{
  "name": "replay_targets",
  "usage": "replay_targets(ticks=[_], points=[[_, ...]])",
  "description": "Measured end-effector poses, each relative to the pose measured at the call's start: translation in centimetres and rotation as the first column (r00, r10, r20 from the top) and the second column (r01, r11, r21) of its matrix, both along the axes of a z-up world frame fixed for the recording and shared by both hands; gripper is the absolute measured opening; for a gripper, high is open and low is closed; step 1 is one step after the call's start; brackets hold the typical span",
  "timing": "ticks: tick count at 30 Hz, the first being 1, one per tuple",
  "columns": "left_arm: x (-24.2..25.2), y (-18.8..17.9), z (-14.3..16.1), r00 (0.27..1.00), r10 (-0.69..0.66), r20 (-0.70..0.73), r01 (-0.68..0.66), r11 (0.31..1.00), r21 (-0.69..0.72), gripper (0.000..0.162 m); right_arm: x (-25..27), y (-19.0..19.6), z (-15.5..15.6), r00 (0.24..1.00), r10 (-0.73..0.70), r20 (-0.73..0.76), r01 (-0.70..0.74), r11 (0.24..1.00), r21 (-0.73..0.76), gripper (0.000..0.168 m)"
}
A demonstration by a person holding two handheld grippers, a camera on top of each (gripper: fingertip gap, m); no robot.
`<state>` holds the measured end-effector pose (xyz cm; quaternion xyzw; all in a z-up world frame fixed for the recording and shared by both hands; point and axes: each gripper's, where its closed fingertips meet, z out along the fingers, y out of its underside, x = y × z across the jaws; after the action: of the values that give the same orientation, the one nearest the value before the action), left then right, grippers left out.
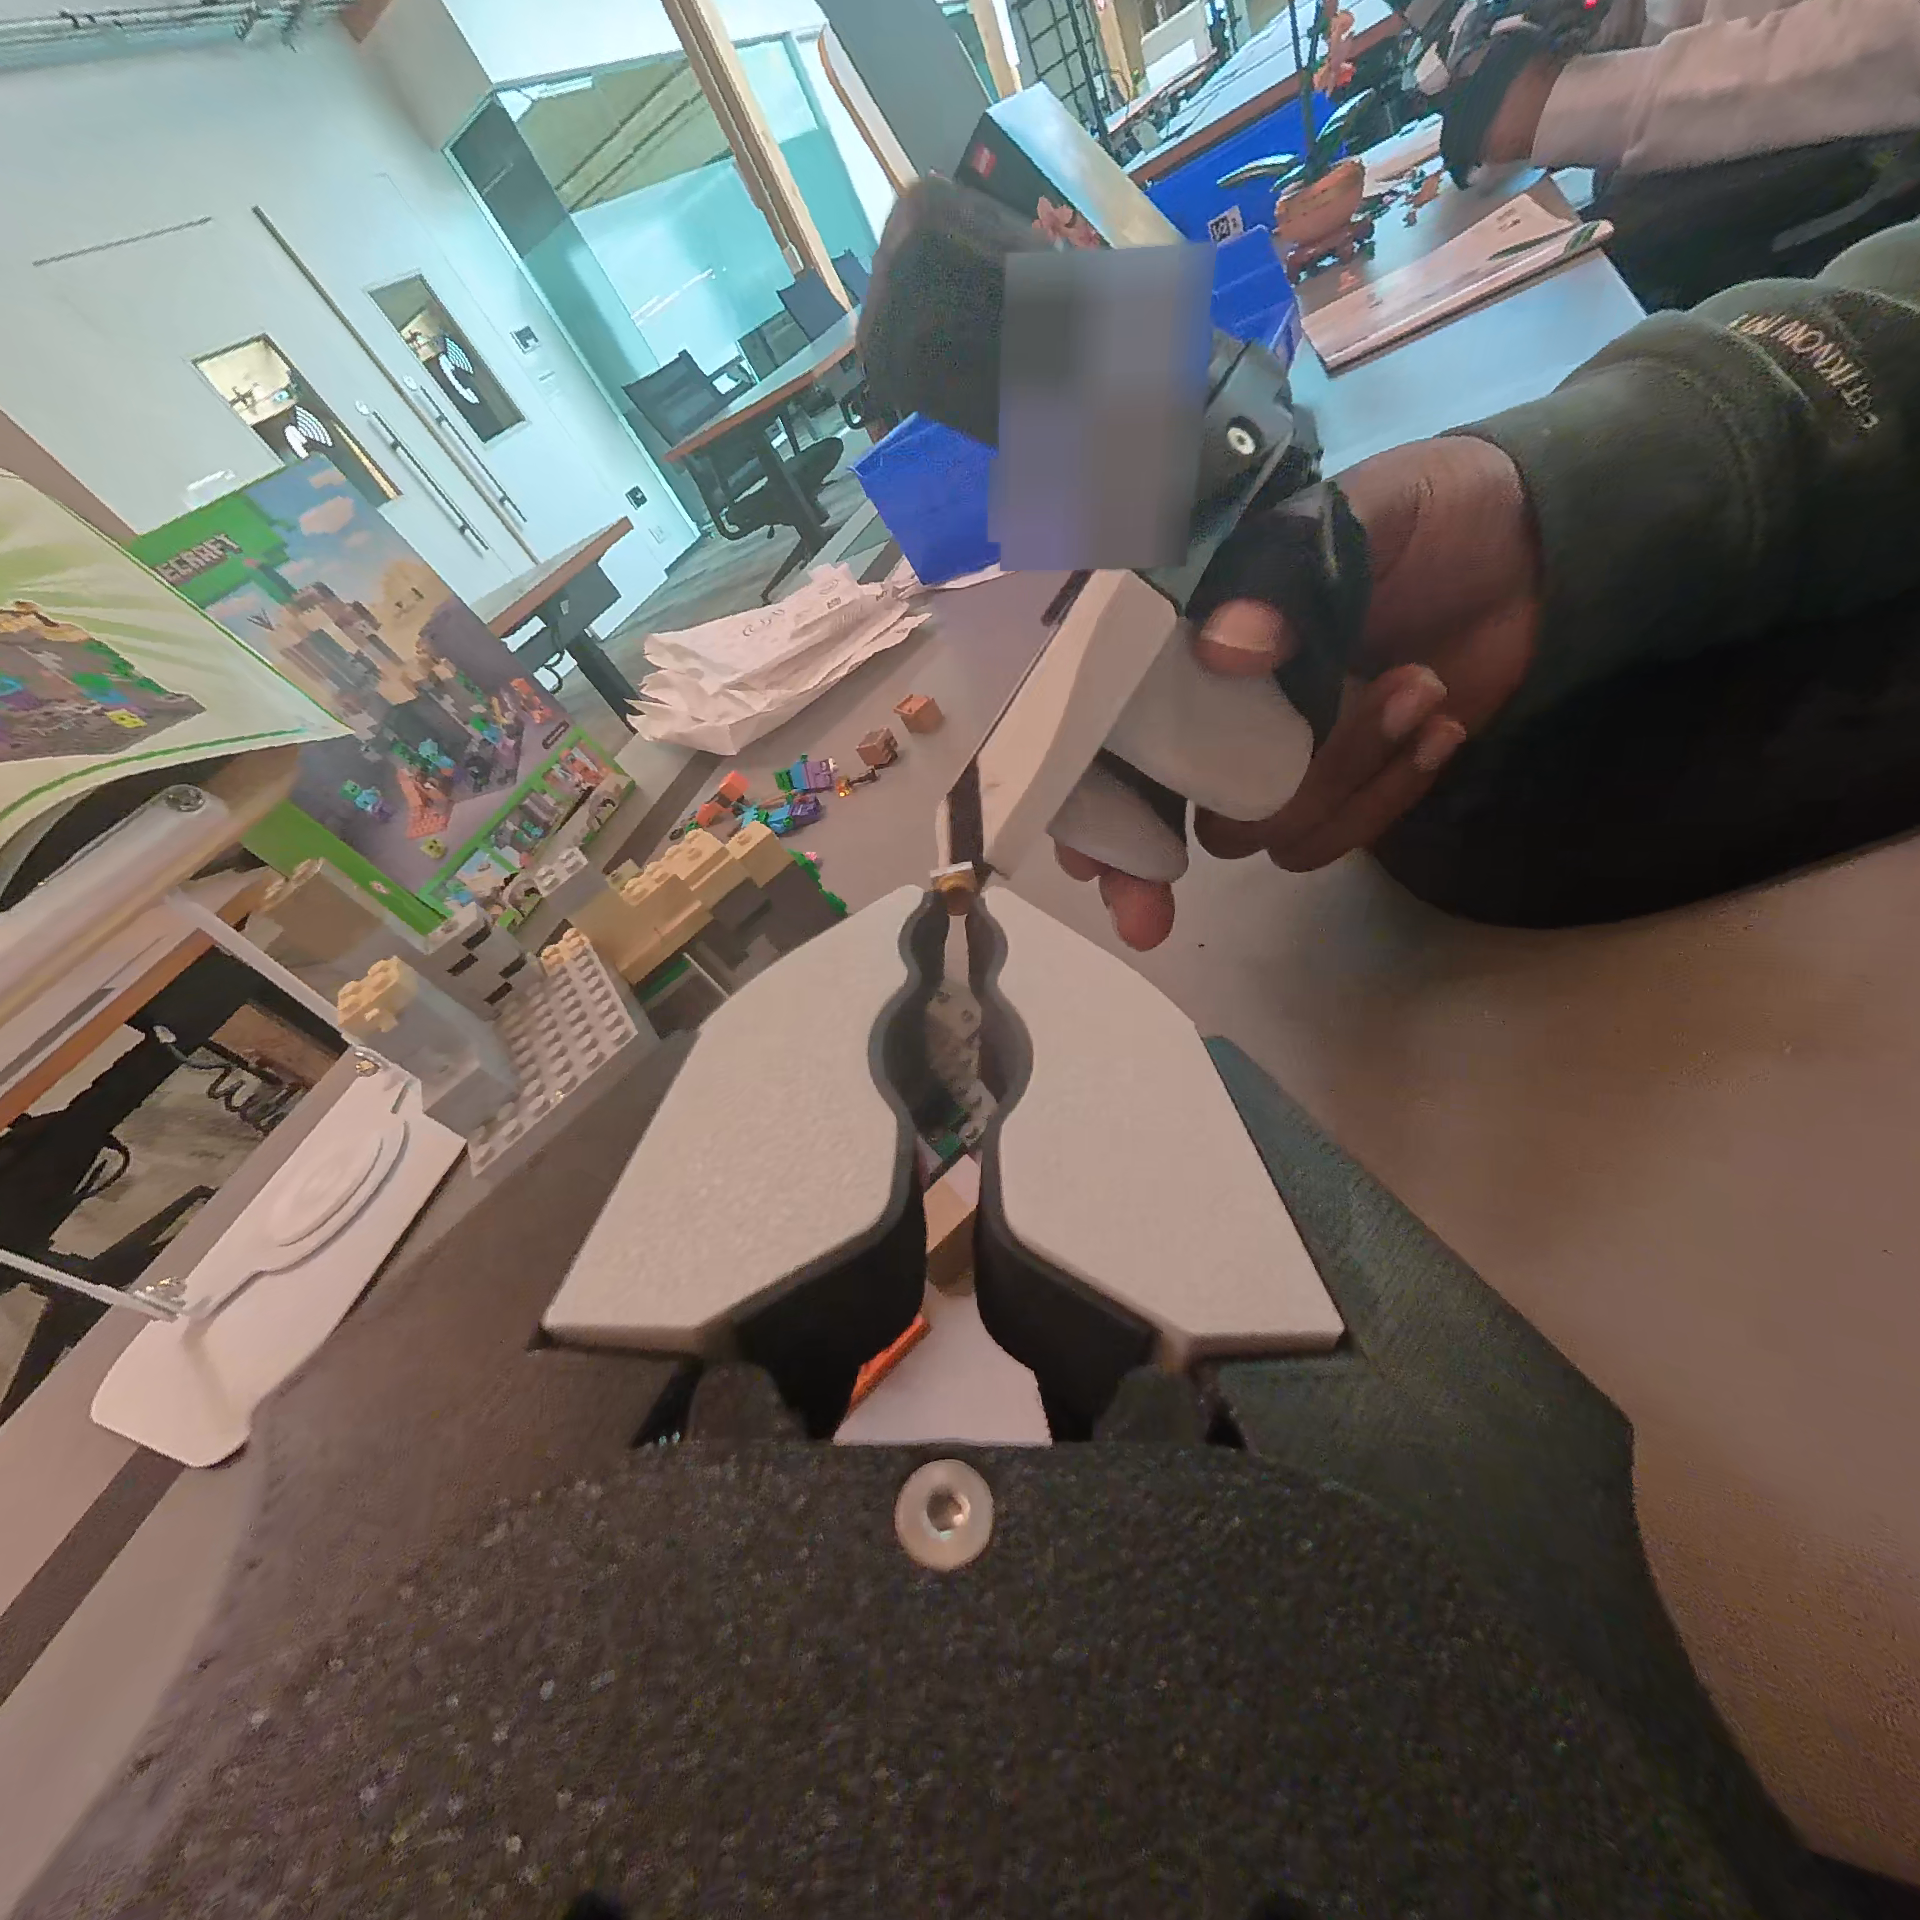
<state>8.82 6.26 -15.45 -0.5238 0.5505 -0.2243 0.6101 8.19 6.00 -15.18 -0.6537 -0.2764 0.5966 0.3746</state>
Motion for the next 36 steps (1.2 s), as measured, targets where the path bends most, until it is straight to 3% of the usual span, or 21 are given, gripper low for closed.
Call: replay_targets(ticks=[4, 8, 11, 13, 18, 30, 36], points=[[0.1, -0.2, -0.2, 1.0, -0.008, -0.01, 0.008, 1.0, -0.012, 0.005, 0.0, 0.2, -0.1, 0.994, -0.07, 0.086, 0.057, 0.988, 0.146, 0.008], [0.2, -0.4, -0.4, 0.999, -0.034, 0.002, 0.034, 0.997, -0.068, 0.004, 0.1, 0.0, -0.4, 0.991, -0.055, 0.118, 0.035, 0.986, 0.166, 0.007], [0.2, -0.7, 0.1, 0.994, -0.079, 0.071, 0.091, 0.98, -0.175, 0.0, 0.3, -0.1, -0.1, 0.993, -0.042, 0.108, 0.025, 0.987, 0.16, 0.006], [0.3, -1.9, 1.5, 0.972, -0.156, 0.174, 0.198, 0.947, -0.253, 0.0, 0.8, 0.2, -0.4, 0.991, -0.049, 0.124, 0.028, 0.986, 0.164, 0.005], [0.4, -1.0, 0.5, 0.987, -0.103, 0.122, 0.13, 0.964, -0.232, 0.0, 0.8, -0.1, 0.4, 0.996, -0.036, 0.084, 0.022, 0.985, 0.168, 0.005], [0.8, -0.1, -1.0, 0.998, 0.02, -0.058, -0.014, 0.996, 0.089, 0.01, 0.0, -0.2, -1.0, 0.996, 0.002, 0.092, -0.003, 1.0, 0.008, 0.005], [0.7, -0.2, -0.4, 0.998, 0.045, -0.055, -0.033, 0.979, 0.2, 0.009, 0.0, -0.5, -0.3, 0.996, 0.071, -0.046, -0.077, 0.984, -0.16, 0.005]])
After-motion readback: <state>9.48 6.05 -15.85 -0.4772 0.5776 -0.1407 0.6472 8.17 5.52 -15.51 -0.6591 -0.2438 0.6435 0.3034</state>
